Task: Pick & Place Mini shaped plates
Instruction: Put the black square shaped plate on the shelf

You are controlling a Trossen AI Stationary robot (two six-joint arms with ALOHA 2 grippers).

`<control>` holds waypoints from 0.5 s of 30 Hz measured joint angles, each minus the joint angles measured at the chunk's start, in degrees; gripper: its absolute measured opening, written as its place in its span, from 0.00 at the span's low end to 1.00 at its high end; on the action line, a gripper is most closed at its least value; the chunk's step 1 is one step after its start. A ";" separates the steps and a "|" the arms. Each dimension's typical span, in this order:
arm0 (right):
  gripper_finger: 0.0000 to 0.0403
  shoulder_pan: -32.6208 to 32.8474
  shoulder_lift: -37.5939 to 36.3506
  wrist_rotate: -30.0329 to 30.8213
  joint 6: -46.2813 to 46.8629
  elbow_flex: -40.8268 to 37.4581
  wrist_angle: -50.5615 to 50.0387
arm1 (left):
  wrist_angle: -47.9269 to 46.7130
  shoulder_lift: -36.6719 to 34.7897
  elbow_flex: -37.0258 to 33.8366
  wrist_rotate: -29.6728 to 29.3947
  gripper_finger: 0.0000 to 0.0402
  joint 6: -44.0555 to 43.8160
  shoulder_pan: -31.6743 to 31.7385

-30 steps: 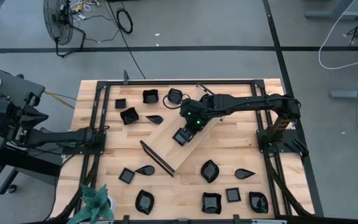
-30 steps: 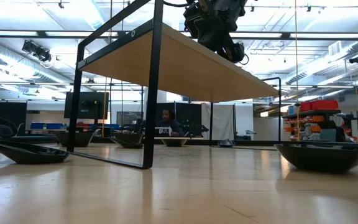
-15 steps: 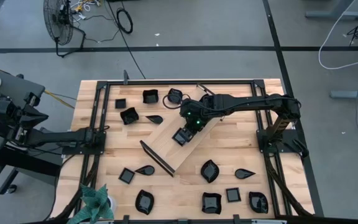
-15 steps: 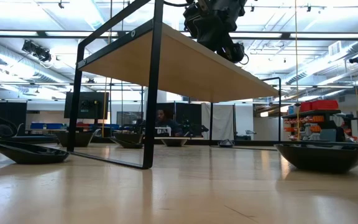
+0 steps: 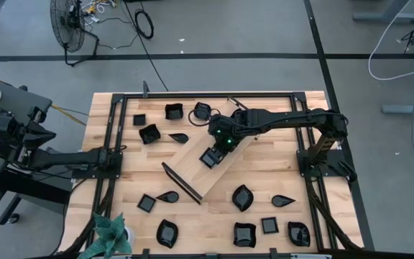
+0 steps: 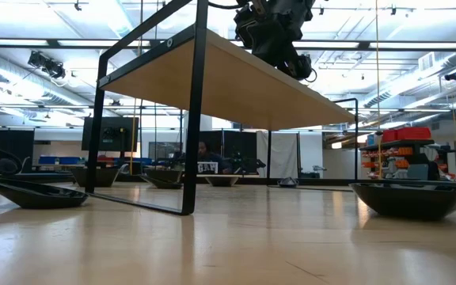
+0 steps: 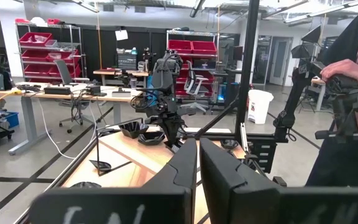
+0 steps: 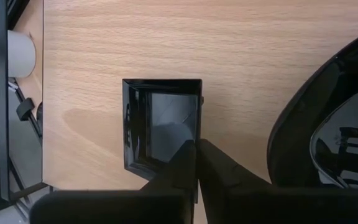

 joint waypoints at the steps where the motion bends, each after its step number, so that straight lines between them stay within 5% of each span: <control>1: 0.05 0.00 0.00 0.00 -0.03 0.00 0.00 | 0.00 0.00 0.00 -0.01 0.06 0.00 -0.01; 15: 0.09 0.00 0.00 -0.01 -0.16 0.00 0.00 | 0.00 0.00 0.00 0.01 0.06 0.00 -0.02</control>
